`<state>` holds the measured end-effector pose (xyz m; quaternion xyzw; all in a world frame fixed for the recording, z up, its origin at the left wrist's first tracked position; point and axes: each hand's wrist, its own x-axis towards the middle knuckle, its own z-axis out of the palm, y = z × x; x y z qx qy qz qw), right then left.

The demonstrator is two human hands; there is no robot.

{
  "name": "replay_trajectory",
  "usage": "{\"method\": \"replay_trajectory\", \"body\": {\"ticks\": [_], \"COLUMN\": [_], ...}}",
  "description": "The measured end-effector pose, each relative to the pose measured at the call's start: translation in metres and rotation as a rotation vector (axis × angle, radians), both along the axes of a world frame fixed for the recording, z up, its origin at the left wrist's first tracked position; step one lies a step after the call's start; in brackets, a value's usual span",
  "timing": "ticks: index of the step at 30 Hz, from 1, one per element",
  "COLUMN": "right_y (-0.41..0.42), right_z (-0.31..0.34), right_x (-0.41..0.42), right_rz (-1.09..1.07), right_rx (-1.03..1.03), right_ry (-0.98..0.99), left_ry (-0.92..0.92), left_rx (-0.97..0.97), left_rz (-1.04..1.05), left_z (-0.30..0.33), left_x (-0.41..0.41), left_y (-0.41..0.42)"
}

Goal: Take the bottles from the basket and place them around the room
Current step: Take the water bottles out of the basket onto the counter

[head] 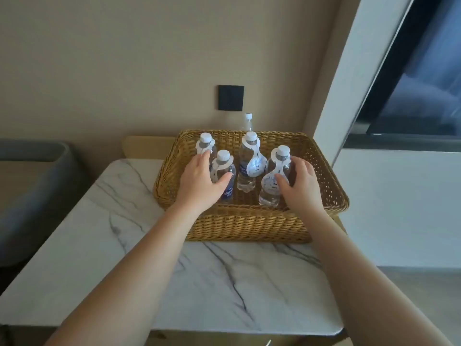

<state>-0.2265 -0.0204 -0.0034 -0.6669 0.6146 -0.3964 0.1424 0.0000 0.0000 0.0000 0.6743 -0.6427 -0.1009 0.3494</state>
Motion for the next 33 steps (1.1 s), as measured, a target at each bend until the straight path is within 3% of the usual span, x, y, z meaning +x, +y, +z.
{"method": "replay_trajectory", "body": {"ticks": [6,9,19,27,33], "right_y": [-0.059,-0.078,-0.106,-0.100,-0.077], "right_z": [-0.004,-0.006,-0.011,-0.010,0.042], "right_x": [-0.002,-0.003,0.002,-0.004,0.002], "right_rz": [-0.047,-0.029,-0.037,0.014,0.107], "right_rx": [0.248,0.284,0.363,0.219,0.046], "right_ry": [-0.079,-0.092,-0.017,0.040,0.007], "left_ry": [0.135,0.212,0.204,0.216,0.303], "left_rx": [0.133,0.192,0.237,0.129,-0.072], "left_rz": [-0.053,-0.046,0.017,0.026,0.055], "left_z": [-0.007,-0.014,-0.030,-0.019,0.036], "left_x": [-0.002,-0.003,-0.005,-0.006,0.008], "left_y": [-0.051,-0.067,-0.082,-0.071,-0.048]}}
